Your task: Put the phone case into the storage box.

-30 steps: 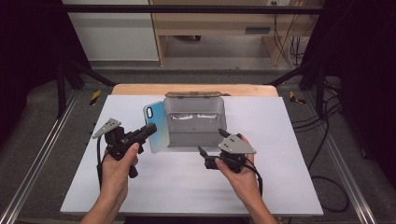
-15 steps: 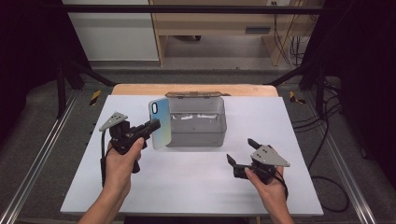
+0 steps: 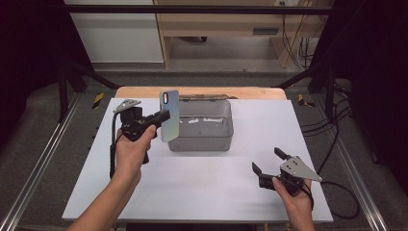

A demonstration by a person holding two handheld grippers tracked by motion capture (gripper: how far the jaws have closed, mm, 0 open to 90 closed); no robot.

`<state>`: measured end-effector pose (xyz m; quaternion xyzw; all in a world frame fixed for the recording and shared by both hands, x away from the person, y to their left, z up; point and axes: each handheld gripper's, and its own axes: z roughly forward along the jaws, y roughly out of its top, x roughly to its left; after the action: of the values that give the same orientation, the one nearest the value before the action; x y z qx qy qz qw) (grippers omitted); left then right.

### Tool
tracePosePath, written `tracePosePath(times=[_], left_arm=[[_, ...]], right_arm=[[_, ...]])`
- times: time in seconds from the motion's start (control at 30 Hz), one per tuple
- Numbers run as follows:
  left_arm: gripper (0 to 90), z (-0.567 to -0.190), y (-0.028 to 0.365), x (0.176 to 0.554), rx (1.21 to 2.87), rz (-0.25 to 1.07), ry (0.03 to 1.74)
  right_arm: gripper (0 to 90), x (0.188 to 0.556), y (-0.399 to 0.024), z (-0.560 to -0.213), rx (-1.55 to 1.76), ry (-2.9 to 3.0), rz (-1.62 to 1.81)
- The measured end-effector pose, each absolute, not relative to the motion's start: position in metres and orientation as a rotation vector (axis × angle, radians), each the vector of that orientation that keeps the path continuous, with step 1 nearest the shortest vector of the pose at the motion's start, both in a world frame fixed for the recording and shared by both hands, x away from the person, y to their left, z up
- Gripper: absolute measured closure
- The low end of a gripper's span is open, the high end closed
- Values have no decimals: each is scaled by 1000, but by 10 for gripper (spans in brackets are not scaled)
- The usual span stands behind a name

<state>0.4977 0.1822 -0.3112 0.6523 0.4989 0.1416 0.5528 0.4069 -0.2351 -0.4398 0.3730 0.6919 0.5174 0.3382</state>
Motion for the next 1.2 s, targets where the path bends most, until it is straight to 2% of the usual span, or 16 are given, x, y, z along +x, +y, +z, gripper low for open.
tracePosePath(times=[0.27,0.67,1.2], left_arm=[[806,-300,171,516,1590,341,1204],[806,-283,155,543,1686,440,1220],[806,-286,149,562,1700,419,1285]], right_arm=[[81,406,-232,-441,952,1803,1330],[81,404,-233,-444,950,1821,1313],[81,402,-231,-444,945,1827,1312]])
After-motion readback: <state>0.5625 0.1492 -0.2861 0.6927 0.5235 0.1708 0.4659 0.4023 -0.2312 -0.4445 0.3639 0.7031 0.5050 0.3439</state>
